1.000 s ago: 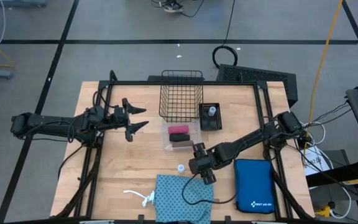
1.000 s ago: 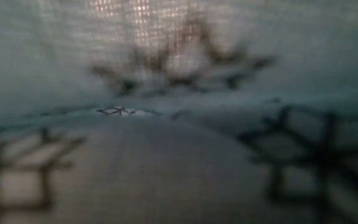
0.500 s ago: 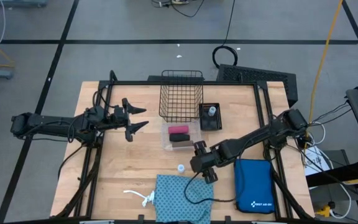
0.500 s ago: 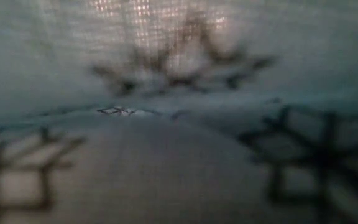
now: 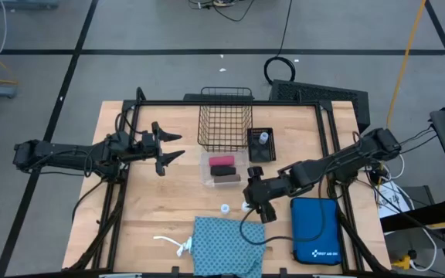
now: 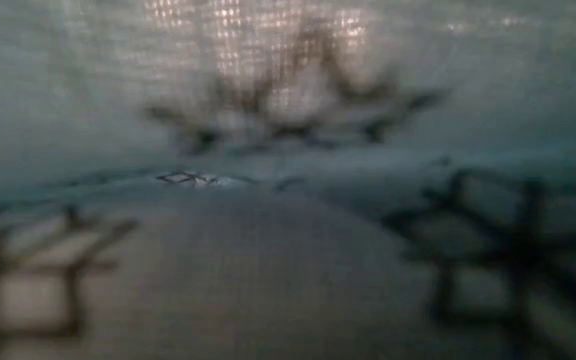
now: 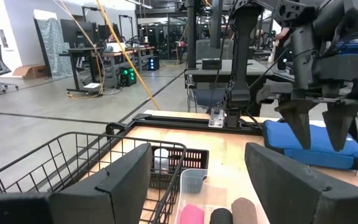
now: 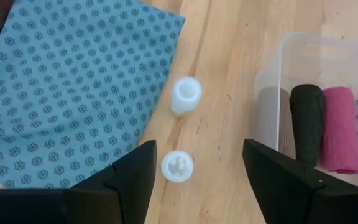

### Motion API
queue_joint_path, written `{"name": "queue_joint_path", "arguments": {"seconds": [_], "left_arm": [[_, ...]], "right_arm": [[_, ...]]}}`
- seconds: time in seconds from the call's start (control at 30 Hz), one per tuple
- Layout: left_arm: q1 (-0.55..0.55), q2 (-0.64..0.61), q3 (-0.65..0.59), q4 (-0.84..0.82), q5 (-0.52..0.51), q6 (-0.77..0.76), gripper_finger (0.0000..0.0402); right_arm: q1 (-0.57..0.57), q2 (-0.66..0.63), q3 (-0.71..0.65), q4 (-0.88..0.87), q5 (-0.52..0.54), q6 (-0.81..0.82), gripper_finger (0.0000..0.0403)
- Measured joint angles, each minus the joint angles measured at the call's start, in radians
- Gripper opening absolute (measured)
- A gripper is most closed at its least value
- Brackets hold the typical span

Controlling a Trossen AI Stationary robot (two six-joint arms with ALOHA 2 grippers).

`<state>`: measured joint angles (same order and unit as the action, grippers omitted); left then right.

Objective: Pick & Place Medicine items
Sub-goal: Put the right transparent medicine bottle into the black bin

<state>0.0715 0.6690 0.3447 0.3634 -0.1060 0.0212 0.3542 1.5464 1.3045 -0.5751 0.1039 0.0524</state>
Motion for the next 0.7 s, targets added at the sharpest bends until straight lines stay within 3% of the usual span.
{"name": "queue_joint_path", "arguments": {"seconds": [0.7], "left_arm": [[0.000,0.000,0.000,0.000,0.000,0.000,0.0269]], "right_arm": [[0.000,-0.003,-0.095,0.110,-0.001,0.008,0.0228]]}}
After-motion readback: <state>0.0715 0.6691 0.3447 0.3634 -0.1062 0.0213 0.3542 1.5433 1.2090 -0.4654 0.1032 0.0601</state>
